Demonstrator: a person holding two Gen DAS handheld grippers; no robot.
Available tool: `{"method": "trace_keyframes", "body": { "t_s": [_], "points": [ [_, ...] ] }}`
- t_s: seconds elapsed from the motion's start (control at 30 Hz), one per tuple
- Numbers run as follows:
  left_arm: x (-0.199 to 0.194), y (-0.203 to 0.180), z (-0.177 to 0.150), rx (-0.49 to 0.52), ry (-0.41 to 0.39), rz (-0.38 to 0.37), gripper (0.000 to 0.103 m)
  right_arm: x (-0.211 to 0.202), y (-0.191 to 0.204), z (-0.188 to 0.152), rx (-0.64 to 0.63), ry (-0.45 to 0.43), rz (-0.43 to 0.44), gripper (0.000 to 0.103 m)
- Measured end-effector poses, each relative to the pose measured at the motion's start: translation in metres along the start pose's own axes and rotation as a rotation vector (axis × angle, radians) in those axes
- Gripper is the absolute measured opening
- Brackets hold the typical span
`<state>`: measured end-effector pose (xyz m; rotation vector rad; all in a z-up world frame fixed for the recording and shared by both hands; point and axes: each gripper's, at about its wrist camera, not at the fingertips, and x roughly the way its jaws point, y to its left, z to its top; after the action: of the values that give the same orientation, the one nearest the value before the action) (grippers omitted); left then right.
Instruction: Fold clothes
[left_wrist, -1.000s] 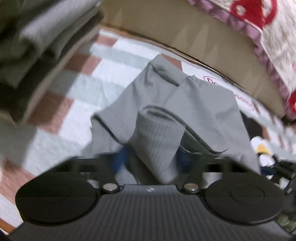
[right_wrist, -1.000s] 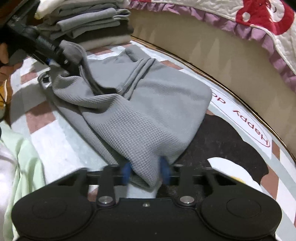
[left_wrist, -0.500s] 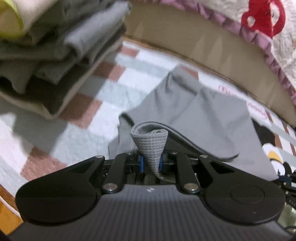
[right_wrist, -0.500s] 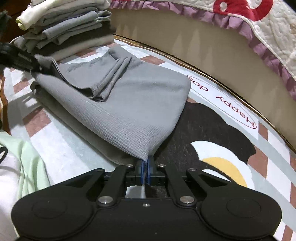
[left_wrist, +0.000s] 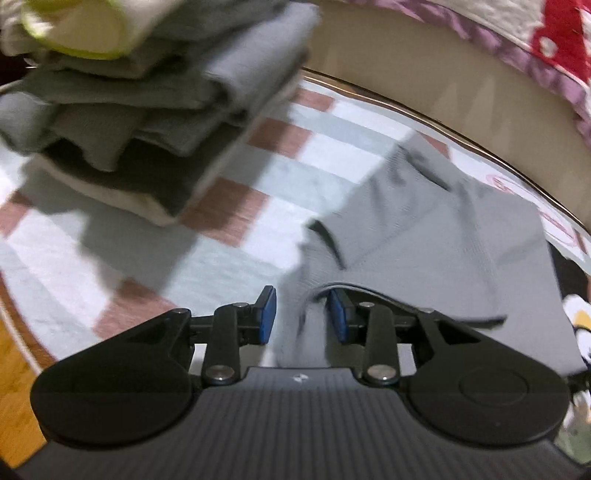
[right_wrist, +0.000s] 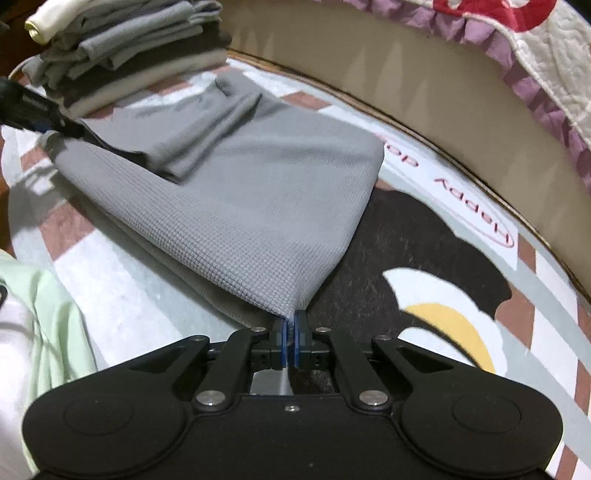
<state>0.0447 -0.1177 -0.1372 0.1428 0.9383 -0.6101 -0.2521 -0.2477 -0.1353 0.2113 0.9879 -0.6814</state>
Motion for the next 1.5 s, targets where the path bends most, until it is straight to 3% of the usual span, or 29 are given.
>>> {"method": "trace_keyframes", "body": {
  "t_s": [0.17,0.33,0.47,0.53,0.6,0.7,0.73,0.87,0.97,1.0,1.07,1.33,1.5],
  "points": [
    [0.009,0.020,-0.001,-0.068,0.069,-0.006,0.029,0.000,-0.011,0.010,-0.002,0.066,0.056,0.003],
    [-0.007,0.007,0.004,0.003,-0.028,-0.007,0.034,-0.005,-0.017,0.026,-0.072,0.168,0.060,0.003],
    [-0.018,-0.001,0.008,0.025,-0.119,-0.100,0.044,-0.023,-0.031,0.046,-0.125,0.183,-0.037,0.005],
    [-0.018,-0.009,0.009,0.044,-0.123,-0.154,0.044,-0.035,-0.043,0.061,-0.032,0.105,0.018,0.014],
    [-0.017,-0.018,0.008,0.079,-0.120,-0.188,0.044,-0.035,-0.043,0.074,0.048,0.053,0.151,0.019],
    [-0.016,-0.035,0.004,0.162,-0.109,-0.186,0.044,-0.016,-0.020,0.090,0.067,0.046,0.375,0.012],
    [-0.016,-0.038,0.002,0.178,-0.104,-0.192,0.044,-0.008,-0.005,0.092,0.042,0.054,0.411,0.012],
    [-0.014,-0.048,-0.004,0.225,-0.088,-0.231,0.045,0.012,0.041,0.095,-0.049,0.049,0.468,0.017],
    [-0.012,-0.052,-0.007,0.253,-0.082,-0.249,0.045,0.021,0.041,0.103,0.002,0.007,0.484,0.049],
    [-0.011,-0.053,-0.007,0.262,-0.076,-0.251,0.045,0.026,0.039,0.109,0.026,-0.011,0.466,0.054],
    [-0.008,-0.055,-0.009,0.279,-0.064,-0.256,0.045,0.040,0.036,0.118,0.085,-0.018,0.453,0.054],
    [0.005,-0.061,-0.005,0.312,-0.070,-0.229,0.045,0.093,0.022,0.104,0.402,0.103,0.623,0.056],
    [0.002,-0.049,0.005,0.248,-0.119,-0.176,0.045,0.103,0.025,0.117,0.397,0.118,0.680,0.055]
  ]
}}
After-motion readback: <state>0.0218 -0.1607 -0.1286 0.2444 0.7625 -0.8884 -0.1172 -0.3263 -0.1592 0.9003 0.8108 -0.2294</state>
